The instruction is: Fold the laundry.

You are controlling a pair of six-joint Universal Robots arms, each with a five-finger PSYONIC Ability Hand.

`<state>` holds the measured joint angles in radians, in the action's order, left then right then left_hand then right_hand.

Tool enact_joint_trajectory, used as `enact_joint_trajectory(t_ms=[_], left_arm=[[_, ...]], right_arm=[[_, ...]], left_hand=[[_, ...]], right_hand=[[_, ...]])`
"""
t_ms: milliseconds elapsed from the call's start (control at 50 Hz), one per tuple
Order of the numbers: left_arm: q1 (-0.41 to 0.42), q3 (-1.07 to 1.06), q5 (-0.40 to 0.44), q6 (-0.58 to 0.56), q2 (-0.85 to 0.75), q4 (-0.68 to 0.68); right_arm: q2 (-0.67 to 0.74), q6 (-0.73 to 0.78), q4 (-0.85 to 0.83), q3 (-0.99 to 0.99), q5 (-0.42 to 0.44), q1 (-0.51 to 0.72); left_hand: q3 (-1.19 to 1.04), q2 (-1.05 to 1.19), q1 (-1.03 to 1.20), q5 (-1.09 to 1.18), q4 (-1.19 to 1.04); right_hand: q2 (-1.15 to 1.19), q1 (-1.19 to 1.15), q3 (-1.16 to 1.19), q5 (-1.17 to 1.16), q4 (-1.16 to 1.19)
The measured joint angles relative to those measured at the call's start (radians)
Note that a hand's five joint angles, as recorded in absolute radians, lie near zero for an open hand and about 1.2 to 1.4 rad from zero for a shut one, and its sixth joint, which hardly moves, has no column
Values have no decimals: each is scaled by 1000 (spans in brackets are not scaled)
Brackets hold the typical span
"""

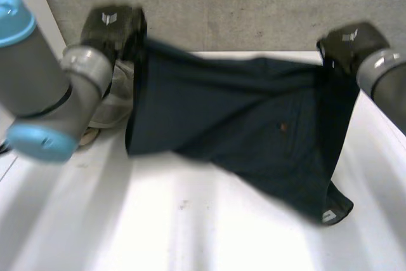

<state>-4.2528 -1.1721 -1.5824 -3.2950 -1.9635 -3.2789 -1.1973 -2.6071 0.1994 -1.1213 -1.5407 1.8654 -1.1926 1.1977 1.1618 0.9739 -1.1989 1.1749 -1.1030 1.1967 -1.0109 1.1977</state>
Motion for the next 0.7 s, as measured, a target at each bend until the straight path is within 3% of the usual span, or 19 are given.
enact_joint_trajectory(t_ms=[80,180,280,480,700], left_arm=[[0,158,-2,-14,-56,-153],[-9,287,-10,-26,-45,-440],[-26,307,-34,-29,-6,-567],[-25,78,-51,-29,37,-503],[18,-360,-48,-54,43,-405]], right_arm=[[28,-51,-171,99,-25,2],[19,-124,-492,192,-55,2],[2,-146,-659,211,-56,2],[44,-149,-633,130,35,1],[246,-107,-491,-18,100,-1]], left_hand=[[0,0,0,0,0],[0,0,0,0,0],[0,0,0,0,0],[0,0,0,15,0],[0,0,0,15,0]], right_hand=[[0,0,0,0,0],[0,0,0,0,0],[0,0,0,0,0],[0,0,0,0,0],[0,0,0,-1,0]])
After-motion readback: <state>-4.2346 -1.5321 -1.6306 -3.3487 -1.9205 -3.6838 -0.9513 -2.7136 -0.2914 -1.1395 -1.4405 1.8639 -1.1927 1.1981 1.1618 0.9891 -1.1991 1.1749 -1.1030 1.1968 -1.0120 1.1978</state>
